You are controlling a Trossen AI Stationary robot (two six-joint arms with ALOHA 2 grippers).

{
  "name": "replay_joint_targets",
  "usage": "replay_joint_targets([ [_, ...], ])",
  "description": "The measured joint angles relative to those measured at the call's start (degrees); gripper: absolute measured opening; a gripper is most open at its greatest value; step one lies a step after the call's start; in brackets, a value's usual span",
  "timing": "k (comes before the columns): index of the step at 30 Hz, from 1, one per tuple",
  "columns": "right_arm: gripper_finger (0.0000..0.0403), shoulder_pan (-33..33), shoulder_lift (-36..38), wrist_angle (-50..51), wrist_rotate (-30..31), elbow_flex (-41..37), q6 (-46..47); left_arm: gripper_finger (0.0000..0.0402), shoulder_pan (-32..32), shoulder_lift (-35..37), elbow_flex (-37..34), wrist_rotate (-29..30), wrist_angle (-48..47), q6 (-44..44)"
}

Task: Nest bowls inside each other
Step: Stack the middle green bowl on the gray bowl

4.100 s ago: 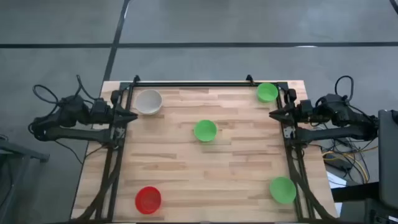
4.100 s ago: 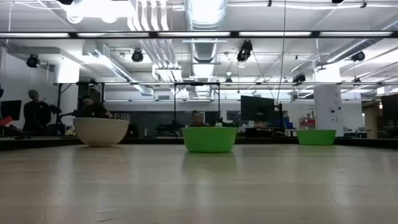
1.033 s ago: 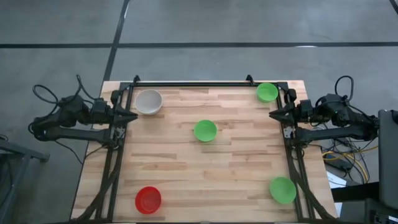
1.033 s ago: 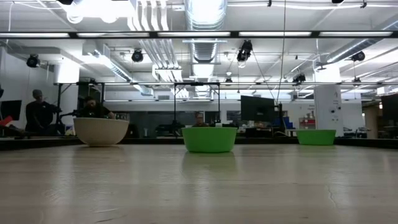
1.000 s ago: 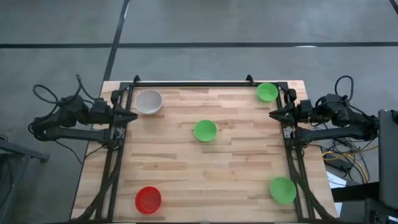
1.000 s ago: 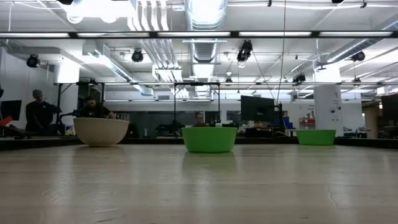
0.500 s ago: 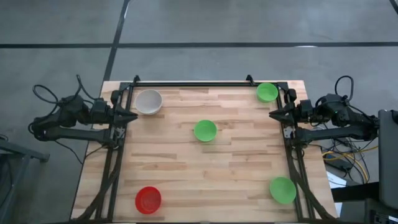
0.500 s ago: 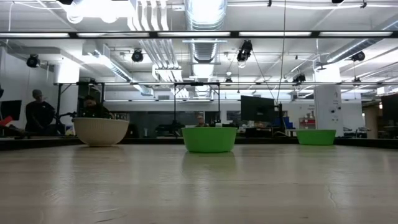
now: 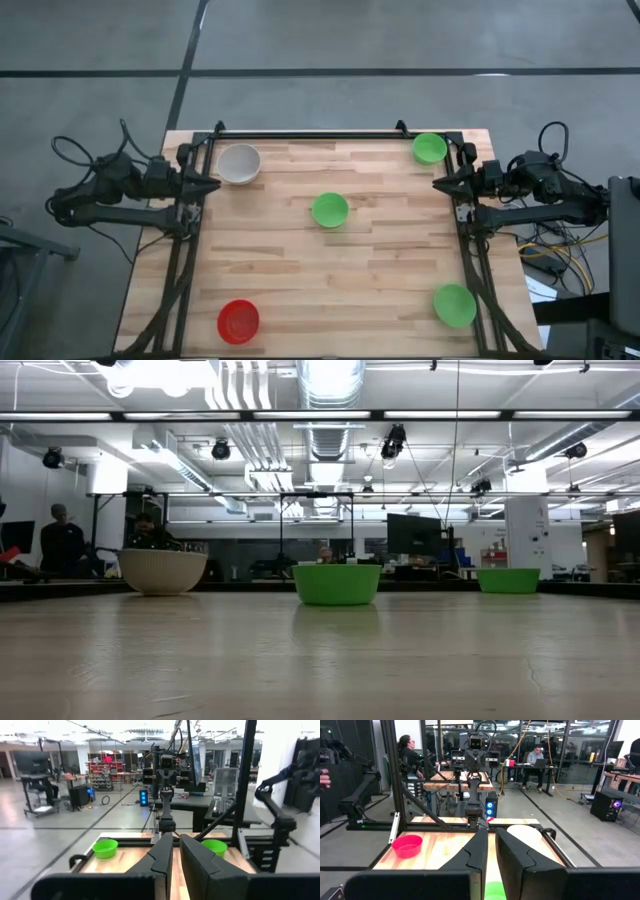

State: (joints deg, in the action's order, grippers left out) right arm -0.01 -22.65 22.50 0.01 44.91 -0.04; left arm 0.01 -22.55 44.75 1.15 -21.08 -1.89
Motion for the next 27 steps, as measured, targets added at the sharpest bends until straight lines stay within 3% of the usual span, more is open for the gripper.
replay_joint_targets([
  [6,0.0034,0.0,0.0,0.0,0.0,0.0,0.0,0.004,0.0,0.0,0.0,0.0,0.0,-8.8],
  [22,0.0034,0.0,0.0,0.0,0.0,0.0,0.0,0.0041,0.0,0.1,0.0,0.2,-2.9,-8.8],
  [27,0.0034,0.0,0.0,0.0,0.0,0.0,0.0,0.0039,0.0,0.2,0.0,3.8,-4.0,-10.3],
])
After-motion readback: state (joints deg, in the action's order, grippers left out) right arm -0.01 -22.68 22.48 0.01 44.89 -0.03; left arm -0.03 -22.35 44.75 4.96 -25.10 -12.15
